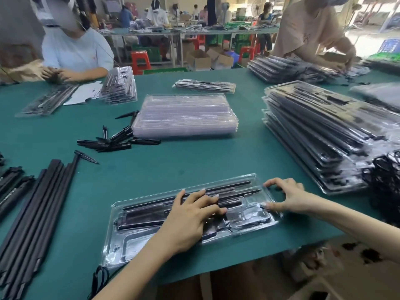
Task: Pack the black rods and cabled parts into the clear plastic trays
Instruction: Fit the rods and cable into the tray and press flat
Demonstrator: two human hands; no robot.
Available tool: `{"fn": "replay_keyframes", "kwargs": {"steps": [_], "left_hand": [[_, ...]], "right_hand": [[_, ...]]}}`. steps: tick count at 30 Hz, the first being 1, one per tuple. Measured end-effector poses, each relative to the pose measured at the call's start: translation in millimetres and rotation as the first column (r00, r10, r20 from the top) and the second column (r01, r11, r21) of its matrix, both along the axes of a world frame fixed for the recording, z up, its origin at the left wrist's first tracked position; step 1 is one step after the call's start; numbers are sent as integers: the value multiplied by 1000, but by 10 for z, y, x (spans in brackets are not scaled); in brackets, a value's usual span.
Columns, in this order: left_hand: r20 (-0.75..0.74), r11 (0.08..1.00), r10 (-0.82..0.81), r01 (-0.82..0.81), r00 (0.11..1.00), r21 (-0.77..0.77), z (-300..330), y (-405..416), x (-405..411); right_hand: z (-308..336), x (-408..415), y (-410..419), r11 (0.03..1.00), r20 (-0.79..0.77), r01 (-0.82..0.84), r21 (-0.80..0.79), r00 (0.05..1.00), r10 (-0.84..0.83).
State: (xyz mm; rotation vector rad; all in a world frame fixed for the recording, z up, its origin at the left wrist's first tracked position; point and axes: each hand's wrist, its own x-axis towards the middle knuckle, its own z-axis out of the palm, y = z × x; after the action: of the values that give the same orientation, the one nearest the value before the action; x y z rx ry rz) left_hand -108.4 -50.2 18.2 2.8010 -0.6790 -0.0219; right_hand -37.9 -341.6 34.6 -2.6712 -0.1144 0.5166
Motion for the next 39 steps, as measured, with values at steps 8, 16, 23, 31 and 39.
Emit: {"fn": "replay_keyframes", "kwargs": {"steps": [8, 16, 23, 31, 39], "left_hand": [[15, 999, -46, 46, 999, 5, -87, -495, 42], [5, 996, -42, 42, 999, 76, -116, -518, 56], [6, 994, -80, 79, 997, 76, -63, -558, 52], [20, 998, -43, 42, 999, 48, -117, -580, 43], [-7, 999, -39, 39, 999, -15, -113, -580, 46]], "right_hand": [[27, 63, 4, 1000, -31, 3, 4, 1000, -3], [151, 91, -59, 999, -72, -1, 47, 997, 4], [408, 246, 166, 877, -72, -323, -356, 945, 319], [527, 523, 510, 544, -58, -569, -617, 722, 689], [397, 489, 435, 645, -18, -570, -510, 756, 654]]}}
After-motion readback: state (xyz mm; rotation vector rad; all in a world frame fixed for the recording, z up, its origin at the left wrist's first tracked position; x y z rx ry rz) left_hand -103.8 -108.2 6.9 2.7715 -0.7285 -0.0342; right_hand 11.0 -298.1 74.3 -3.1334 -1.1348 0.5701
